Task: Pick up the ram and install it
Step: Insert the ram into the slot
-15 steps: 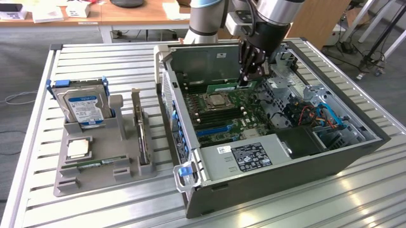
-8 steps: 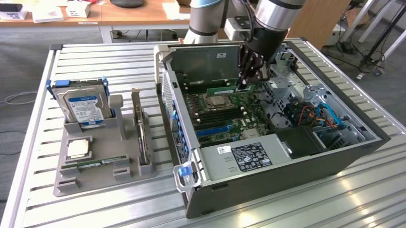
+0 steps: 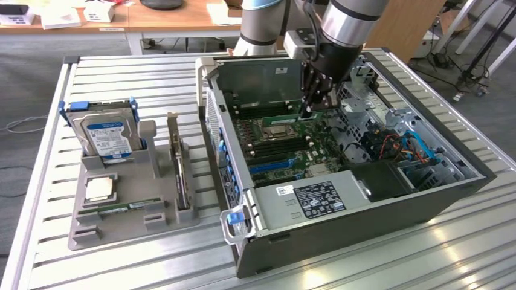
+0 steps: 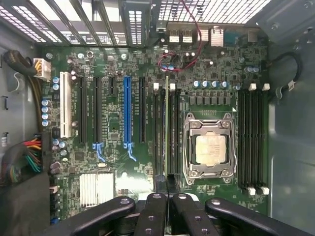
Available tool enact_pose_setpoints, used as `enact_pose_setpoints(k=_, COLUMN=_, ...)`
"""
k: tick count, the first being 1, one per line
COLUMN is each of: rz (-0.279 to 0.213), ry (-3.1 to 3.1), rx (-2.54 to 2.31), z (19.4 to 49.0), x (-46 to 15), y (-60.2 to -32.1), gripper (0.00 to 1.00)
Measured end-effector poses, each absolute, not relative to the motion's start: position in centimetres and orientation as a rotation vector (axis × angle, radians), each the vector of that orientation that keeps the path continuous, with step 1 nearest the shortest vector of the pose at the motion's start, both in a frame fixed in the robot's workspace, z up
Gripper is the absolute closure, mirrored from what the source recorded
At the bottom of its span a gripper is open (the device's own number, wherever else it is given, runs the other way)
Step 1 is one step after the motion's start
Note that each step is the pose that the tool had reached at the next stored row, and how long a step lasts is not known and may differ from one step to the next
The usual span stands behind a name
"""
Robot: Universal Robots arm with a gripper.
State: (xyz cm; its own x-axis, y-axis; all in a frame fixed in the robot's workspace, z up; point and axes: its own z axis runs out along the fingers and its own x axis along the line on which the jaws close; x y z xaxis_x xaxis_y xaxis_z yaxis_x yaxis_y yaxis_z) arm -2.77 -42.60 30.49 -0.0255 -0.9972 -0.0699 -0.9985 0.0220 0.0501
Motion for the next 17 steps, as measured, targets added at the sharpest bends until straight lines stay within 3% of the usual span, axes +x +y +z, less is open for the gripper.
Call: enact_pose_setpoints(k=17, rz=0.132, ry=2.235, rx=-2.183, z=29.4, x=-2.77, y=-42.6, gripper=0.88)
